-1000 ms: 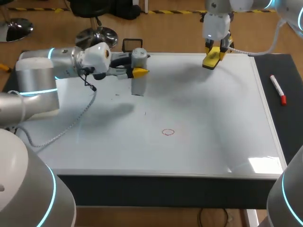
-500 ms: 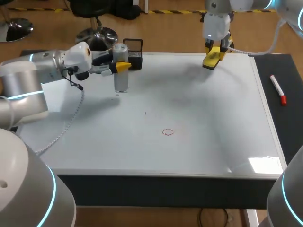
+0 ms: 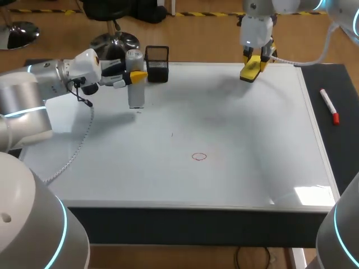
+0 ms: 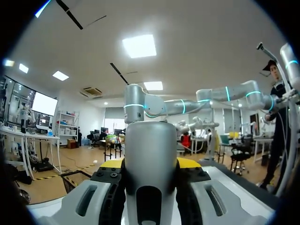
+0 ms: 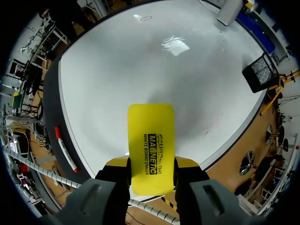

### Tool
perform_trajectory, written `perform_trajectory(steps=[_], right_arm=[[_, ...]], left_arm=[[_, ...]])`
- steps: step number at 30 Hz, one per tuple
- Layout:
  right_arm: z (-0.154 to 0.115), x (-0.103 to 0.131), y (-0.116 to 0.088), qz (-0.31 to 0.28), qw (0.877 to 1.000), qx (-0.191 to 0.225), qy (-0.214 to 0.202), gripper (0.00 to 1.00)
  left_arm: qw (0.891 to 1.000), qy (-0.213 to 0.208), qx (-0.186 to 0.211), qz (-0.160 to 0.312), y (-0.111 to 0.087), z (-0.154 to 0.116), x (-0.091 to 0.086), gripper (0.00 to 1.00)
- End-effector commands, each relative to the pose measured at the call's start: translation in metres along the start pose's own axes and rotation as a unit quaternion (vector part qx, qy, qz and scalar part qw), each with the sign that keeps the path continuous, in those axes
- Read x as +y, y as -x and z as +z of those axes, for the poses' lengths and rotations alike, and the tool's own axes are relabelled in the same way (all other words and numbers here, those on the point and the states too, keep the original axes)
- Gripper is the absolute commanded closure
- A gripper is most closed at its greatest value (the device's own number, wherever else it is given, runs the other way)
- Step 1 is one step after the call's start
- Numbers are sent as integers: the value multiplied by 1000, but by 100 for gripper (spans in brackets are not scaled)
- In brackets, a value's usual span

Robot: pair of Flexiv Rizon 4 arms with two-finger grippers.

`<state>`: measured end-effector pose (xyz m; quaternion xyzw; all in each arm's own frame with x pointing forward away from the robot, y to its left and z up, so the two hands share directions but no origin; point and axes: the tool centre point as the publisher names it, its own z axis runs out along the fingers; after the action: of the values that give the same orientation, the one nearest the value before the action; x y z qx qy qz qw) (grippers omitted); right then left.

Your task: Pick up the inspection probe, press it on each red-marked spot on the whiteboard one by one, put down the probe, pick up the eraser, and wipe off all the red marks.

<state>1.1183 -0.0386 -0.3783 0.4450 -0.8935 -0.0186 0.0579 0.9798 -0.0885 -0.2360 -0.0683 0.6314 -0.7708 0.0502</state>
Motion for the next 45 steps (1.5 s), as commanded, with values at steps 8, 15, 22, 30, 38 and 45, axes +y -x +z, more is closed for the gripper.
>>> perform_trajectory(steps=[8, 15, 22, 30, 38, 45], right_arm=[[-2, 0, -1, -1, 1000, 2, -1, 100], [-2, 0, -1, -1, 1000, 2, -1, 100], [2, 26, 15, -39, 999, 18, -17, 100], [12, 89, 28, -97, 995, 21, -22, 100], [17, 154, 33, -146, 989, 8, -22, 100], [22, 199, 30, -167, 986, -8, -18, 100]], left_arm=[[1000, -2, 1, 2, 0, -2, -4, 100], [1000, -2, 1, 2, 0, -2, -4, 100], [1000, -2, 1, 2, 0, -2, -4, 100], [1000, -2, 1, 2, 0, -2, -4, 100], [1000, -2, 1, 2, 0, -2, -4, 100], [1000, -2, 1, 2, 0, -2, -4, 100]])
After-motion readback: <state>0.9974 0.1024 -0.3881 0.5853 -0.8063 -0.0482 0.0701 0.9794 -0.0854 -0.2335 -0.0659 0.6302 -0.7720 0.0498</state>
